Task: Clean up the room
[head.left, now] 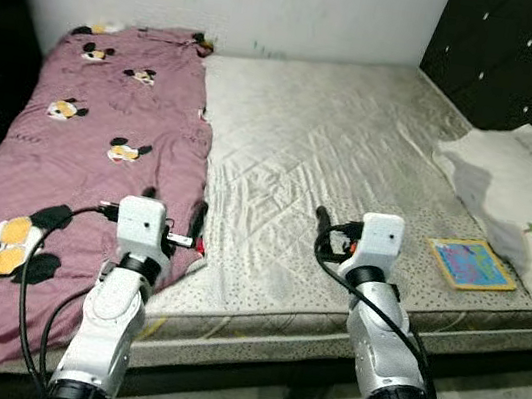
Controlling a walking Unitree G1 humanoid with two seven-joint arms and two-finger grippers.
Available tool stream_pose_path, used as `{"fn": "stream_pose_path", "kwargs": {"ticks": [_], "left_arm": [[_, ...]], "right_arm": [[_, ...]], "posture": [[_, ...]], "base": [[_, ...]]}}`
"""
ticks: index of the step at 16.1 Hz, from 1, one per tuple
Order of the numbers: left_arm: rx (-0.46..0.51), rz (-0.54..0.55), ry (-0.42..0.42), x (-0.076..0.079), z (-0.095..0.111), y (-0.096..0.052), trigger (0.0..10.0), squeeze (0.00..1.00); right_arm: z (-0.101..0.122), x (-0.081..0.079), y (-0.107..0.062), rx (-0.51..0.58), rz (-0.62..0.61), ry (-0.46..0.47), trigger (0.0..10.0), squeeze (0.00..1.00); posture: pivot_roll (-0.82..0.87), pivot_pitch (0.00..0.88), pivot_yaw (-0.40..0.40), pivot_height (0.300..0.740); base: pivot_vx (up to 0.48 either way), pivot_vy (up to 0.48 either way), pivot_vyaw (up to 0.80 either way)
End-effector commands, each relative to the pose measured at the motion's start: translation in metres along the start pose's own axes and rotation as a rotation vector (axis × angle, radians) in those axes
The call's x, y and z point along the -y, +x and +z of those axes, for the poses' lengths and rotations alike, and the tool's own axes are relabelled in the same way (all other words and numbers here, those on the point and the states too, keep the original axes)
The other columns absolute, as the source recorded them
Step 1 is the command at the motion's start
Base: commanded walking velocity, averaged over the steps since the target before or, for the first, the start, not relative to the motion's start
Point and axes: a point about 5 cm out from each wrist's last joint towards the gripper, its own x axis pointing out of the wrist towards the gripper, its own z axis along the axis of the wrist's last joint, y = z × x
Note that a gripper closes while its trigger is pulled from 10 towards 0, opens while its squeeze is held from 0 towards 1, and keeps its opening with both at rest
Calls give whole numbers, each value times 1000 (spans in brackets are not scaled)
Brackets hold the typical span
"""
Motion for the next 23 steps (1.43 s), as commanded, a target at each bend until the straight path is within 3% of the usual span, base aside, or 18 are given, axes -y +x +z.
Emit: {"fn": "stream_pose_path", "kwargs": {"ticks": [1,10,12,16,20,23], "left_arm": [[6,-4,-1,-1,0,2,10000,0],[18,6,-7,1,0,6,10000,0],[17,58,-20,-1,-1,7,10000,0],[11,50,-40,2,-3,7,10000,0],[16,51,-36,2,-2,7,10000,0],[24,52,-33,3,-2,6,10000,0]], "right_arm": [[4,2,4,11,1,-10,10000,0],[0,-3,5,3,26,-31,10000,0],[-1,-6,6,-4,39,-36,10000,0],[-1,-8,8,-6,59,-50,10000,0],[-1,-12,8,3,87,-63,10000,0],[-2,-13,8,0,87,-63,10000,0]], "posture": [[-44,0,25,740],[-39,0,14,740],[-37,0,12,740],[-33,0,7,740],[-31,0,3,740],[-31,0,4,740]], "base": [[382,0,0],[386,0,0],[0,0,0],[0,0,0],[0,397,662],[0,0,794]]}}
